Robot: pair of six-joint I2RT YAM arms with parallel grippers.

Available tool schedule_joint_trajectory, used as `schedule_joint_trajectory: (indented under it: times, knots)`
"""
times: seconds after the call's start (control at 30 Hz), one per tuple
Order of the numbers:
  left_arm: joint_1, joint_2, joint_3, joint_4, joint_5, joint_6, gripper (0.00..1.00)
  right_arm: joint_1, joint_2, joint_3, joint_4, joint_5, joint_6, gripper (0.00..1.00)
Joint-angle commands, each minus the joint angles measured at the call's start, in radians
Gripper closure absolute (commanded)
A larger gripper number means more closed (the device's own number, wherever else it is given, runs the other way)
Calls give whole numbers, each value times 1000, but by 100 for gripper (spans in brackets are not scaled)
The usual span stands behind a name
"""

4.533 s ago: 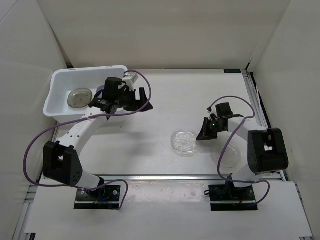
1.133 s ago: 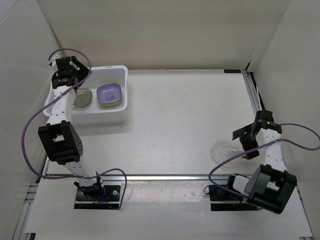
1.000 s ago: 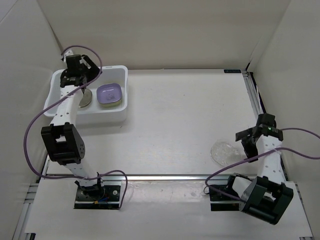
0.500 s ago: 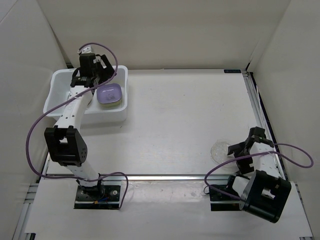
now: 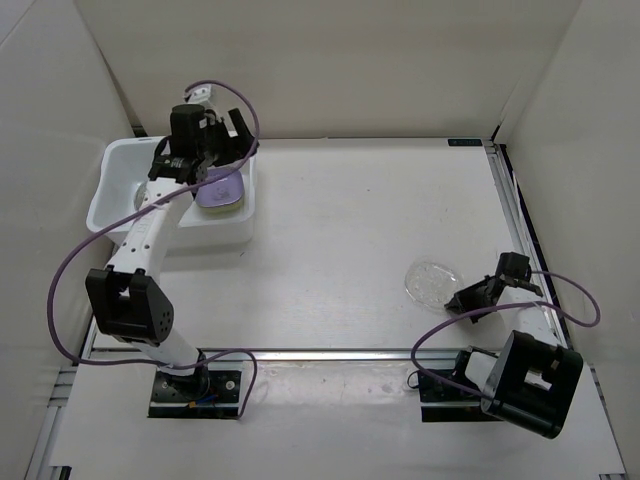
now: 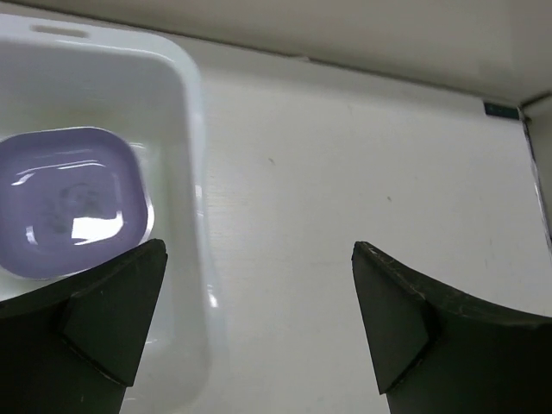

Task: Place the plates into the plastic bin on the countertop

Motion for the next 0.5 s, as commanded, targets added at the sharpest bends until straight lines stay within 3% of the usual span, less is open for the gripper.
schedule_joint_trajectory:
  times: [0.0, 0.37, 0.47]
  knots:
    - [-78, -49, -37, 19, 191, 74, 1, 17, 8, 4, 135, -40, -54, 100]
    - [-328, 92, -65, 68, 436, 111, 1, 161, 4, 188, 258, -228, -170, 100]
    - [-384, 129, -68, 68, 415, 92, 1, 215, 21, 236, 301, -268, -170, 100]
